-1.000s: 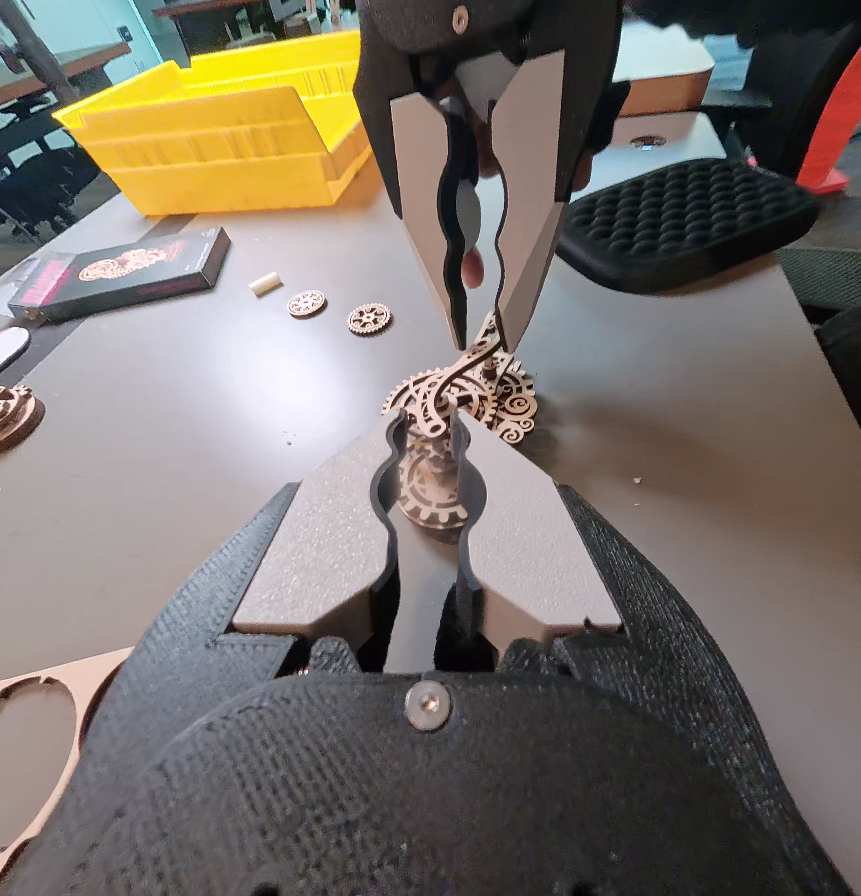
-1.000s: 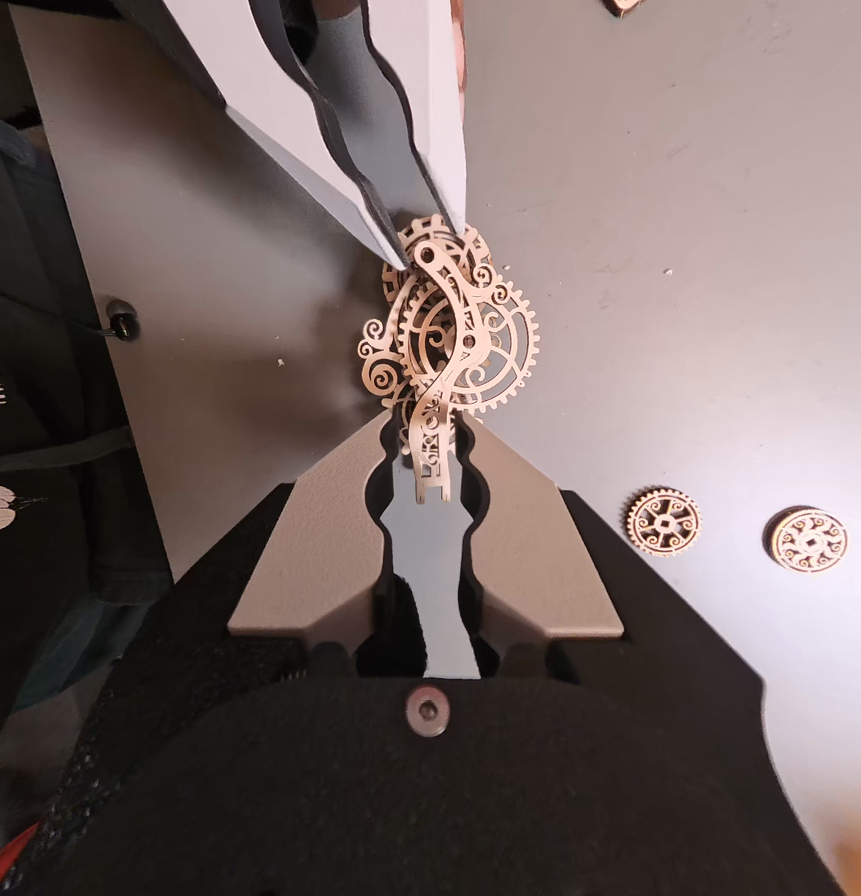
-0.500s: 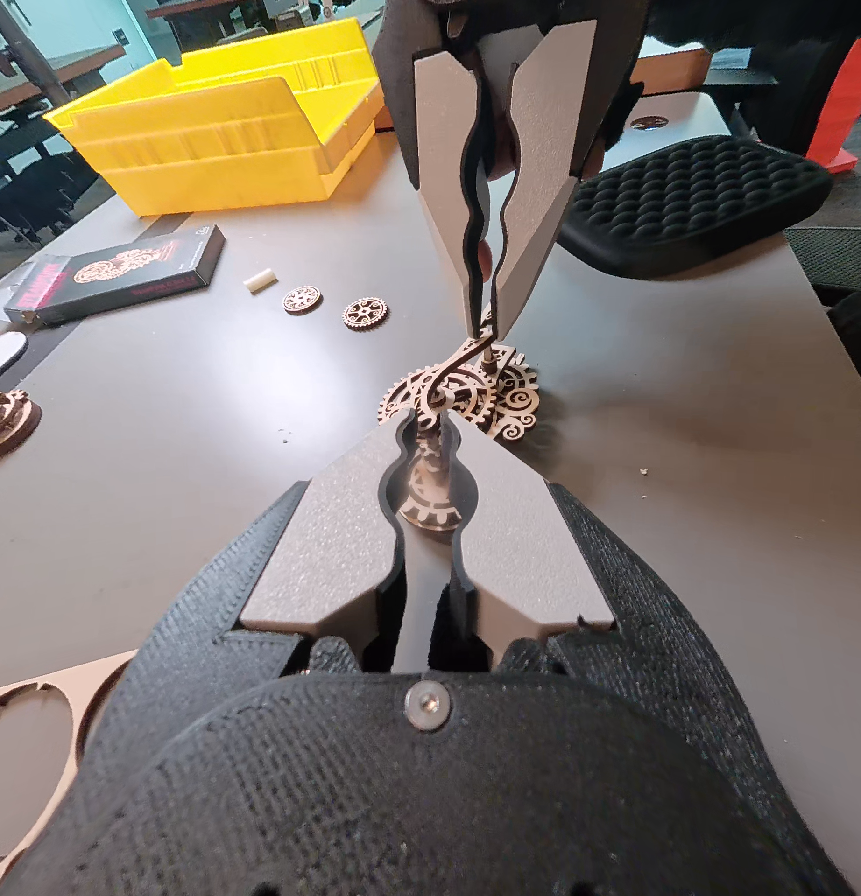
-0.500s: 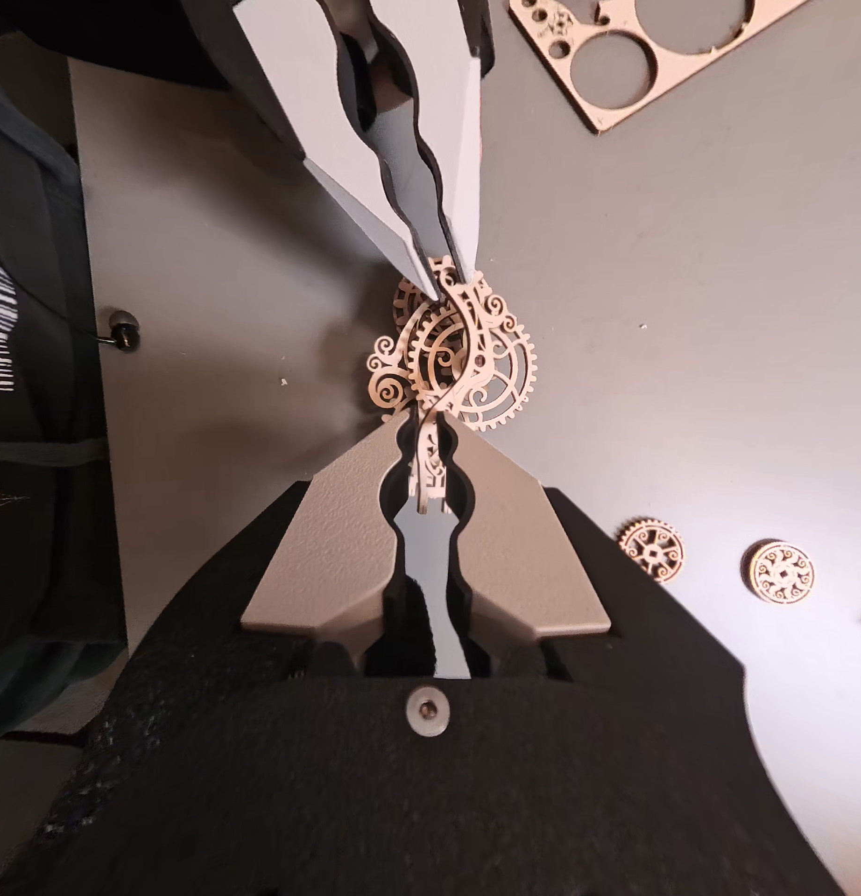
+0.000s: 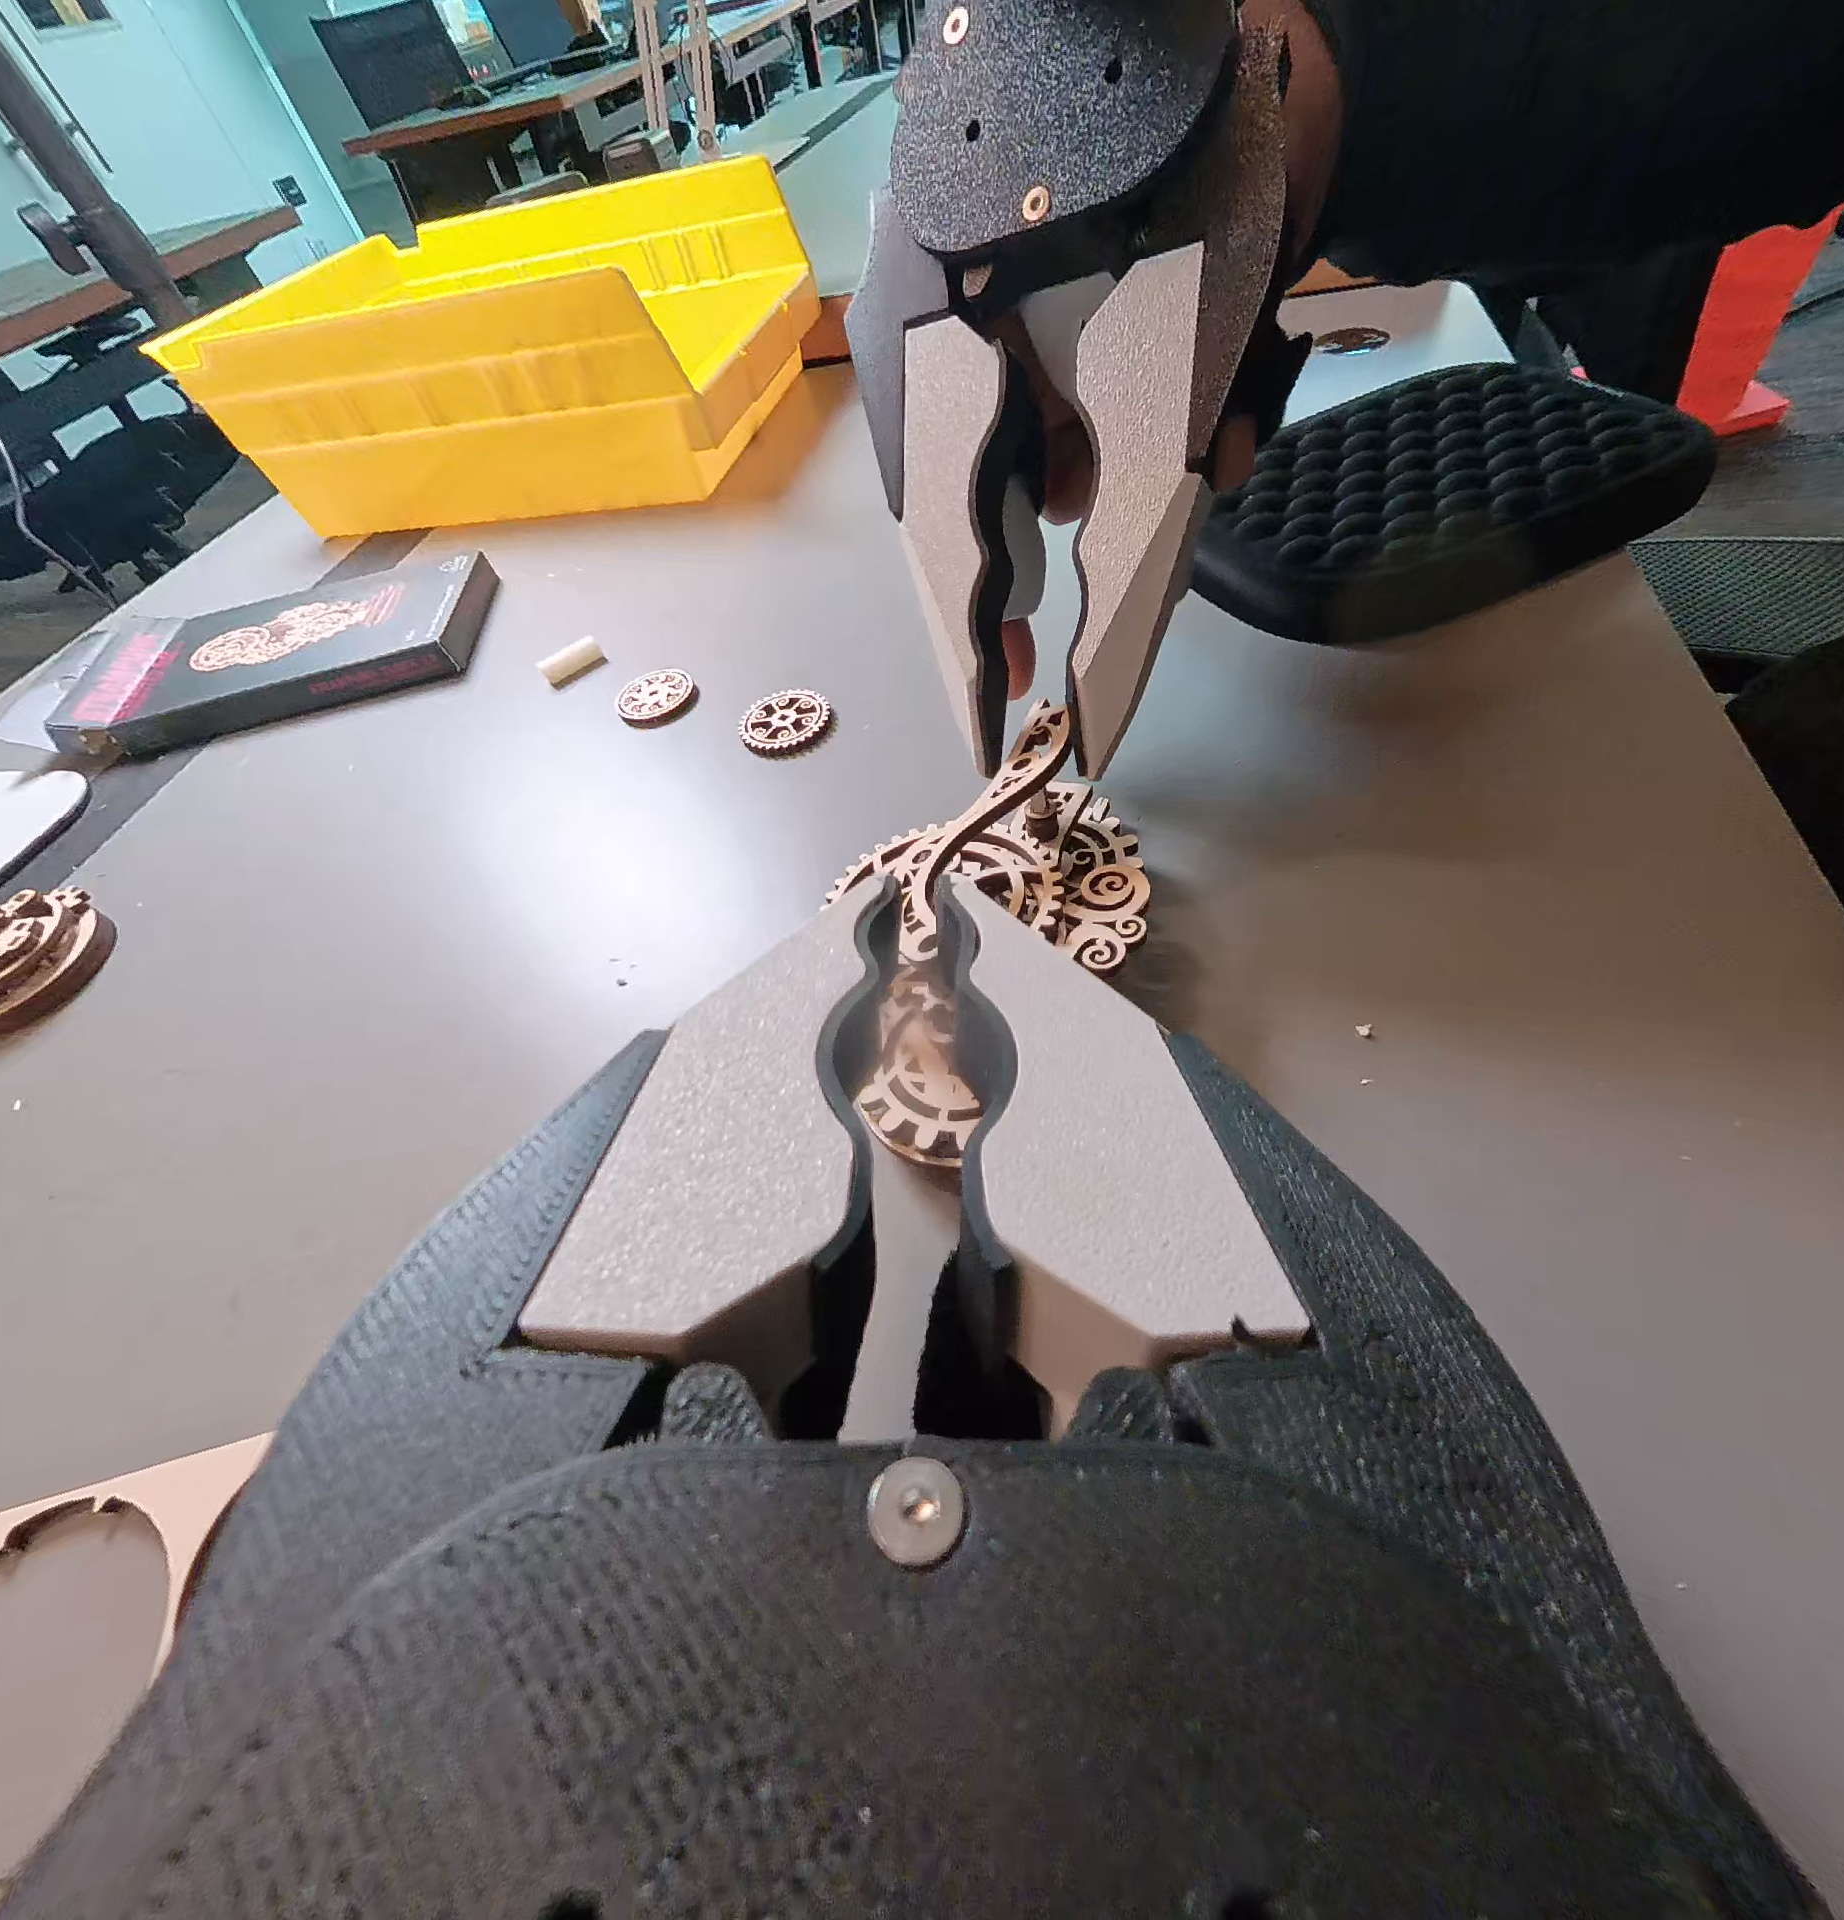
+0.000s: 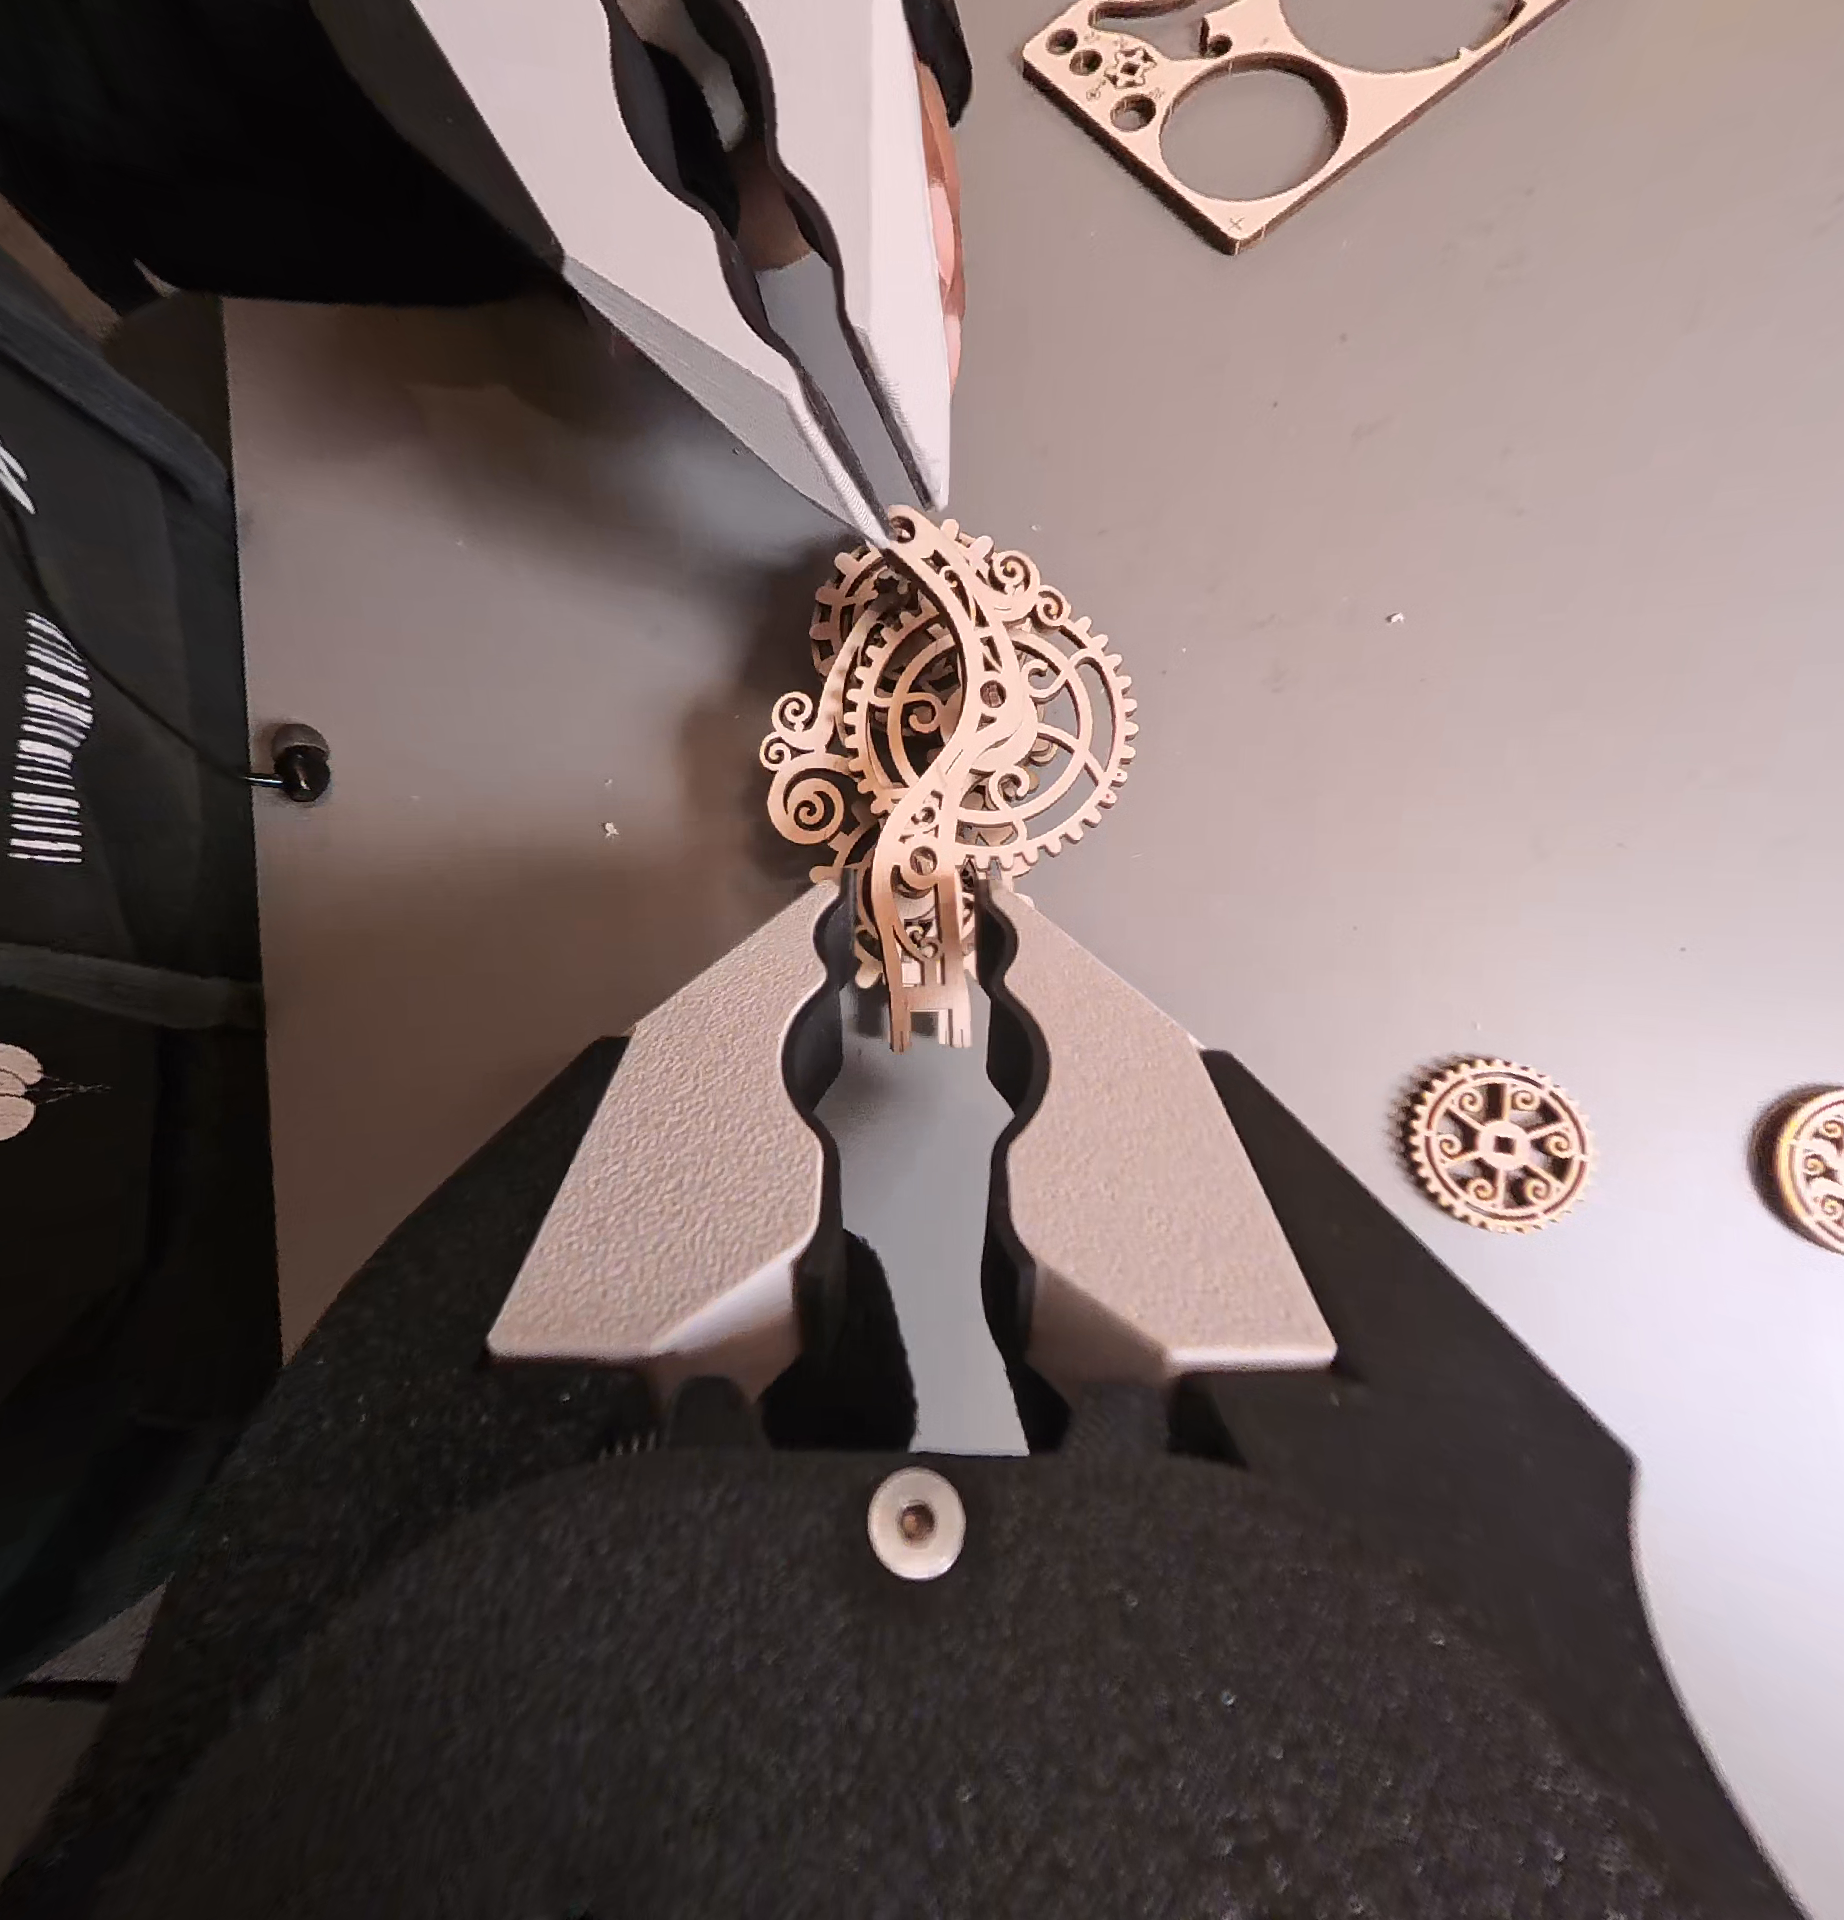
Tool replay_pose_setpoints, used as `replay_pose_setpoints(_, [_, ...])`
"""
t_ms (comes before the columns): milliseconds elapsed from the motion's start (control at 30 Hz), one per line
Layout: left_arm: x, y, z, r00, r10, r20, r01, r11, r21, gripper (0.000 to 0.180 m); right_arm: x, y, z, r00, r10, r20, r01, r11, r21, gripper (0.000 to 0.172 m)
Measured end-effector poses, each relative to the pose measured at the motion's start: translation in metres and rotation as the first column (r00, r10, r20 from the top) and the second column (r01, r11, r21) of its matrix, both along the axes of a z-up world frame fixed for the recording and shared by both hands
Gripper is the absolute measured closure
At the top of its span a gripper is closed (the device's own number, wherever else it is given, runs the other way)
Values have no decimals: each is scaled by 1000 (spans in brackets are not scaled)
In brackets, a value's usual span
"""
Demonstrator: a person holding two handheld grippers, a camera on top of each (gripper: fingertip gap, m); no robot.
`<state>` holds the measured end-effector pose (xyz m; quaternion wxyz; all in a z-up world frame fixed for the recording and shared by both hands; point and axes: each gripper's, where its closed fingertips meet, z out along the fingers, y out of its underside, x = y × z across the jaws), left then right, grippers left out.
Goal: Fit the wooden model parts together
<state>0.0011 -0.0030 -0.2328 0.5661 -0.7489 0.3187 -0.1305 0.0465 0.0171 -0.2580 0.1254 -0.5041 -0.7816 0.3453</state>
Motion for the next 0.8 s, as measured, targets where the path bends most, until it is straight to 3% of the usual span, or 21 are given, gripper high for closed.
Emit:
replay_pose_setpoints(300, [2, 0, -7, 1000, -12, -6, 12, 1000, -28, 178, -2, -3, 2, 994, 29, -106, -14, 991, 136, 157])
replay_pose_setpoints(800, [5, -2, -10, 999, -31, -27, 30, 999, -33, 180, 1, -5, -9, 990, 57, -130, -17, 957, 289, 157])
